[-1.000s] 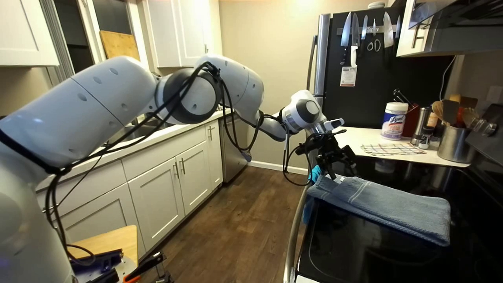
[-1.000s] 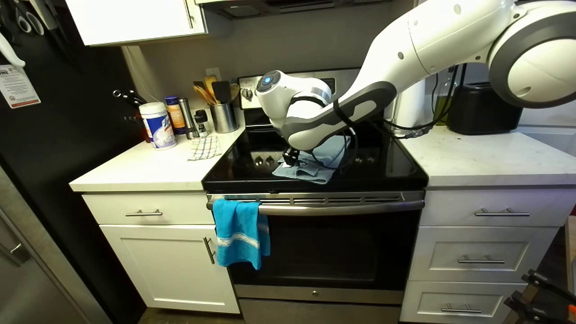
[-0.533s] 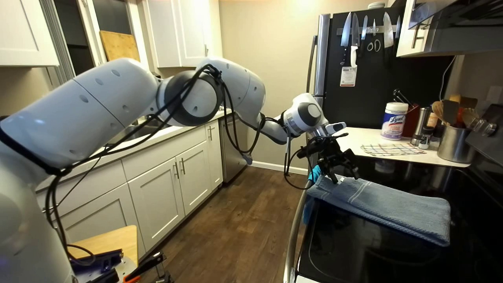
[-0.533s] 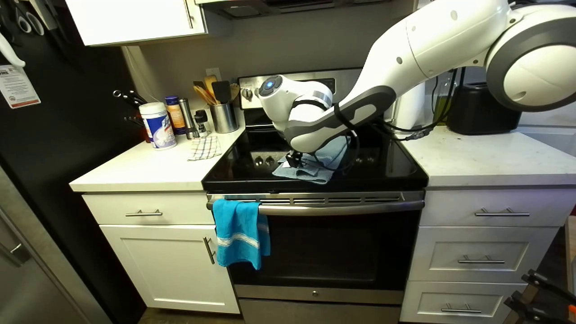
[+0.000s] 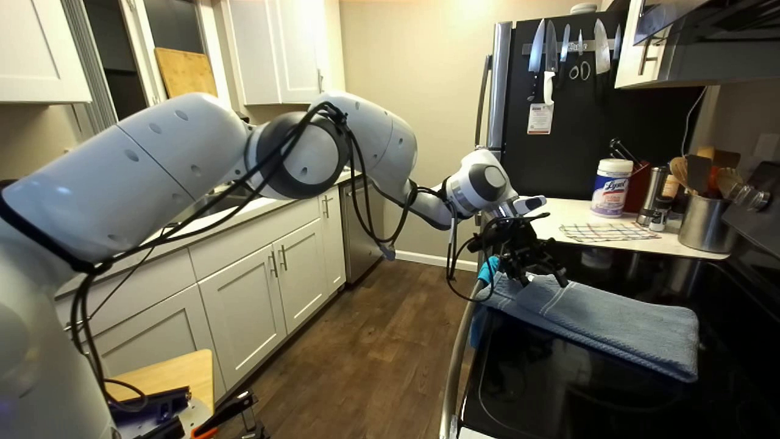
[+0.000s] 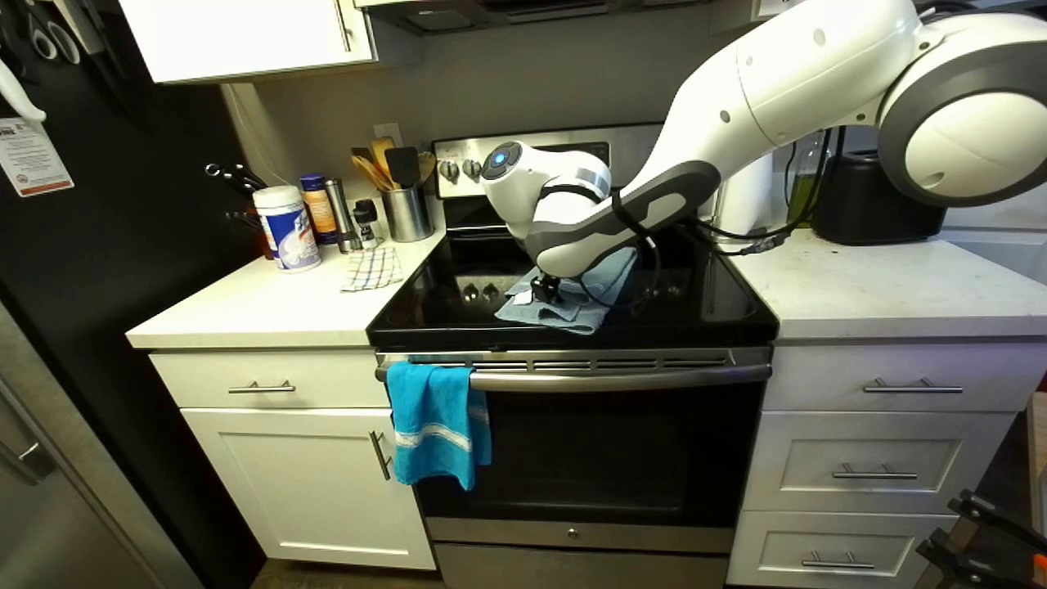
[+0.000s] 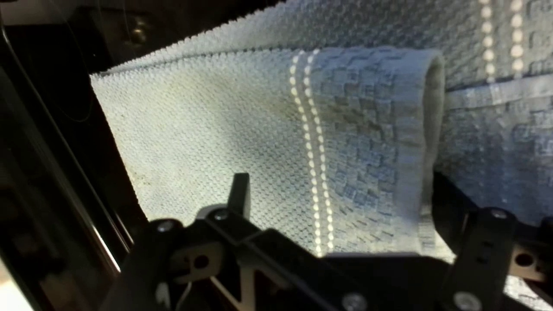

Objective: Lift the blue towel on the stove and put it on the oven door towel holder

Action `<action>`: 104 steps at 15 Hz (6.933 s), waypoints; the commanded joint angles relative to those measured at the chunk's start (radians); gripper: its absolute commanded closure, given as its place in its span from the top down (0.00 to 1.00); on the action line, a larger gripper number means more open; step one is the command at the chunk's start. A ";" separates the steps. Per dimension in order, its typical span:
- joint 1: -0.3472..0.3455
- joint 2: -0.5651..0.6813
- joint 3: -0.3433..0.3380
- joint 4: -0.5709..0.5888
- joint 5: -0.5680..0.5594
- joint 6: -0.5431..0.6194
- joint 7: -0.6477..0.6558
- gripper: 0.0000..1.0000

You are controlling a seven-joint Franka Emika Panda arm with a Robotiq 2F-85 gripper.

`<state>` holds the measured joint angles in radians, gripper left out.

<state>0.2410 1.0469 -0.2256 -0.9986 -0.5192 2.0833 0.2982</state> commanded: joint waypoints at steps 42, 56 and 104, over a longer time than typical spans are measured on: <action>-0.052 -0.521 0.060 -0.154 0.047 0.044 -0.114 0.01; -0.060 -0.713 0.108 -0.149 0.184 -0.047 -0.336 0.01; -0.083 -1.044 0.157 -0.531 0.188 -0.102 -0.617 0.01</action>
<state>0.2320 0.0037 -0.1320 -1.4851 -0.3598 1.9336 -0.2724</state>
